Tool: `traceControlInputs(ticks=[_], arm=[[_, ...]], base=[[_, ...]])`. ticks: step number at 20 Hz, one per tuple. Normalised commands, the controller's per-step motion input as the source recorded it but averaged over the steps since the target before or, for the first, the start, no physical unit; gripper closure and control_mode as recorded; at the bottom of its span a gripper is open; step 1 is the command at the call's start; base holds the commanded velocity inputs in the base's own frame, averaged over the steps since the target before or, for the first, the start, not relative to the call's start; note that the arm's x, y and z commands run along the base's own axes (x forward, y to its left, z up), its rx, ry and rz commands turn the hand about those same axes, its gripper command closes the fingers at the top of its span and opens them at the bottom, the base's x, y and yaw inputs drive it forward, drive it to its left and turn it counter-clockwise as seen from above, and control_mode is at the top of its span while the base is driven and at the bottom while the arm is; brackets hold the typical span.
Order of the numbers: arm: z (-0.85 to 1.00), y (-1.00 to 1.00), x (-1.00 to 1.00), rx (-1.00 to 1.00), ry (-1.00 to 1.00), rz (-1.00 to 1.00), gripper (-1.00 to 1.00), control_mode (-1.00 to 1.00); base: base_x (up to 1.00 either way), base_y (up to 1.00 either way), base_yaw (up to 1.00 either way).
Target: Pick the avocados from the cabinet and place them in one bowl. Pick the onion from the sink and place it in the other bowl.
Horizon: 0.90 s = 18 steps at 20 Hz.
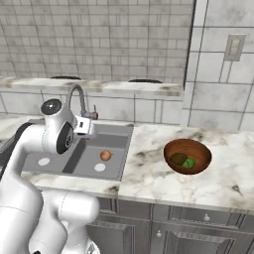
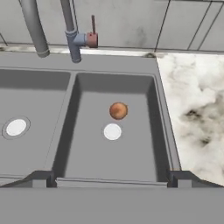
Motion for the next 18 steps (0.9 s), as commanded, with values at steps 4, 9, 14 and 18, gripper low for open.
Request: traceControlInputs(ticks=[4,9,14,18], arm=[[-0.25,-0.33,0.57,0.05,0.08,0.08,-1.0,-1.0],[-0.28,-0.05,0.31,-0.03,0.19,-0.08,-1.0,-1.0],[-0.27,0.05,0.4,-0.08,0.01,-0.06,-1.0,-1.0],[-0.26,0.1,0.36,0.0,-0.04,-0.09,-1.0,-1.0]], base=[[0.0,0.0,0.0],[0.0,0.0,0.0],[0.0,0.0,0.0],[0.0,0.0,0.0]])
